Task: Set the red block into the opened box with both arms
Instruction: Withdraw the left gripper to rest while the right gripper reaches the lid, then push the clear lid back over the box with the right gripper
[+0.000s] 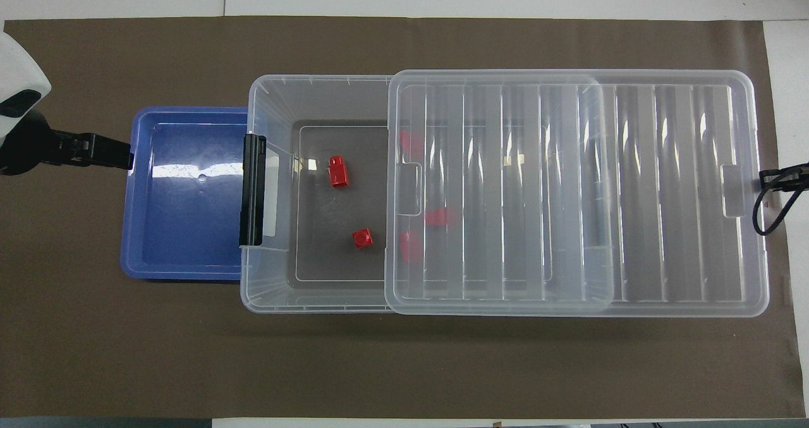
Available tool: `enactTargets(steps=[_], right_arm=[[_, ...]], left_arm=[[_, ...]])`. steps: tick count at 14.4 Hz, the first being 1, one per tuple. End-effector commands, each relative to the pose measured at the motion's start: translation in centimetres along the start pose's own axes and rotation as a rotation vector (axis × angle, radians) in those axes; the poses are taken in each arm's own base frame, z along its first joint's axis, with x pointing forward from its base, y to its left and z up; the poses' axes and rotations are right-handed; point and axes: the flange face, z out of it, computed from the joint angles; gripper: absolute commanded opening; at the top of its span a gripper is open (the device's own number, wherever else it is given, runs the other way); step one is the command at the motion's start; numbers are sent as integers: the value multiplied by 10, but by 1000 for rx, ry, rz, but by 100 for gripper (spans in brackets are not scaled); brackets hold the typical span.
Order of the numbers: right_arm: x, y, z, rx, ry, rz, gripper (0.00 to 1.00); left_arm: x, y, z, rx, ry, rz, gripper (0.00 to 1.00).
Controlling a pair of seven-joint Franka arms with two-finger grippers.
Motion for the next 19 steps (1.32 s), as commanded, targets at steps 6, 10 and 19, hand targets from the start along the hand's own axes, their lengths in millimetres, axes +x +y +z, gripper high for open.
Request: enactTargets(steps=[6, 10, 19], right_arm=[[10, -93, 0, -5, -30, 118, 0], [12, -132, 1, -8, -38, 155, 0], [8, -179, 5, -10, -36, 209, 0]], left_arm=[[1, -22, -11, -54, -66, -10, 100], [-4, -15, -4, -44, -66, 9, 100], [-5, -15, -4, -45, -72, -2, 100]])
